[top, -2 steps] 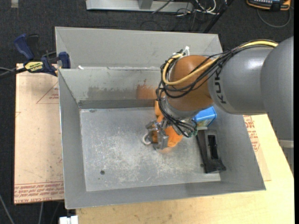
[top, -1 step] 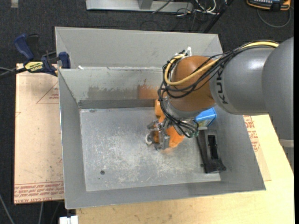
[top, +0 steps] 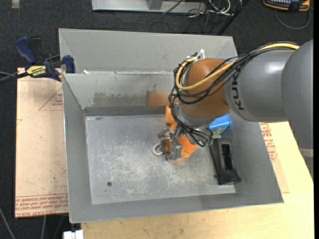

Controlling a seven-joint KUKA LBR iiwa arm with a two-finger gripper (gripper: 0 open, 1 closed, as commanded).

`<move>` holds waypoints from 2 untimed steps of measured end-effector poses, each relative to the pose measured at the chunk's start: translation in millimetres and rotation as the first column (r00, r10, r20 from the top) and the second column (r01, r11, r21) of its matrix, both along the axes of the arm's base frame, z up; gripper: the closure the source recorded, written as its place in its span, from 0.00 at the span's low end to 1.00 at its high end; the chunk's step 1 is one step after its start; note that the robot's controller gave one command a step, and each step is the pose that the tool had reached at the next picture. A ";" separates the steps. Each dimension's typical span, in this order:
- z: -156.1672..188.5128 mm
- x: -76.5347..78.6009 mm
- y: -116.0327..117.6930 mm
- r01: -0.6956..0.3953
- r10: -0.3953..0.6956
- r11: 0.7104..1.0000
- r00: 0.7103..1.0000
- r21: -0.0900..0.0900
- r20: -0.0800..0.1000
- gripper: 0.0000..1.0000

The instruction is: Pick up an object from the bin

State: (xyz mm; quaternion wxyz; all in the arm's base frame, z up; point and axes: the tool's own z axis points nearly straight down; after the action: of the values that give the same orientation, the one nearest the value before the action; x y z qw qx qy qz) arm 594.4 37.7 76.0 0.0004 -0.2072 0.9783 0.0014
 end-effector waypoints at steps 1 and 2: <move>19.4 -1.2 1.3 -0.001 0.001 1.000 1.000 0.000 -0.003 1.00; 37.8 0.4 1.4 0.000 0.000 1.000 1.000 0.001 0.002 1.00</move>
Offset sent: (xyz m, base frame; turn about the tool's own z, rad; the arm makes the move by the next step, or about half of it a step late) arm -0.0002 -0.0001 0.0712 0.0000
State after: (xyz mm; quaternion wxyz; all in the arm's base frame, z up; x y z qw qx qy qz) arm 594.8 39.1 113.8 0.0016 -0.2074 0.9783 0.0014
